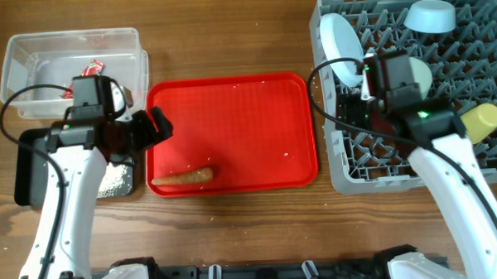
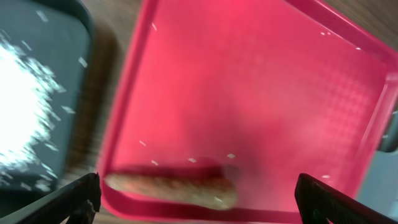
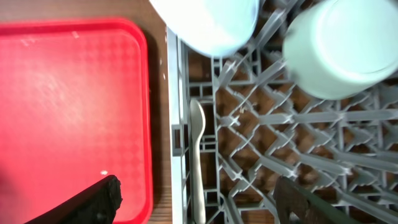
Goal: Sort waste into correct bins and load items into the dishwasher rack
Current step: 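Carry the white spoon to the dish rack and release it, then grasp the carrot on the red tray with the left gripper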
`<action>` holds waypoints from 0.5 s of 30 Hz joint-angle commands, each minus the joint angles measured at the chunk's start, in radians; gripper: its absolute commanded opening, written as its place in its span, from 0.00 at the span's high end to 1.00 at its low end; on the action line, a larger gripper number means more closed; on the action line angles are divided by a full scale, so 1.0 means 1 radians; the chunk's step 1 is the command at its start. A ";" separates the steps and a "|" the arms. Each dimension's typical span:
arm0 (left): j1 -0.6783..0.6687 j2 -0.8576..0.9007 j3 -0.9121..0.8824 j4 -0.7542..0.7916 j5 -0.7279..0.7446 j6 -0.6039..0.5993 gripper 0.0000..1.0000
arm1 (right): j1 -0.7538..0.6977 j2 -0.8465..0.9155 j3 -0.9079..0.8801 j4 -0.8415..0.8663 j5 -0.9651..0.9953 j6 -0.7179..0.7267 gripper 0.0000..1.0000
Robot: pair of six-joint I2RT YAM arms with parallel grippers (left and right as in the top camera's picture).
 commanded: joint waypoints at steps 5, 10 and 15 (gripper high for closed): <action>-0.205 0.020 -0.052 0.026 0.044 -0.652 0.00 | -0.072 0.002 0.010 -0.064 -0.081 0.041 0.16; -0.241 0.052 -0.193 0.112 -0.008 -0.820 0.00 | -0.080 0.020 0.007 -0.083 -0.081 0.039 0.16; -0.241 0.064 -0.307 0.197 -0.091 -0.877 0.00 | -0.080 0.027 0.007 -0.085 -0.081 0.040 0.15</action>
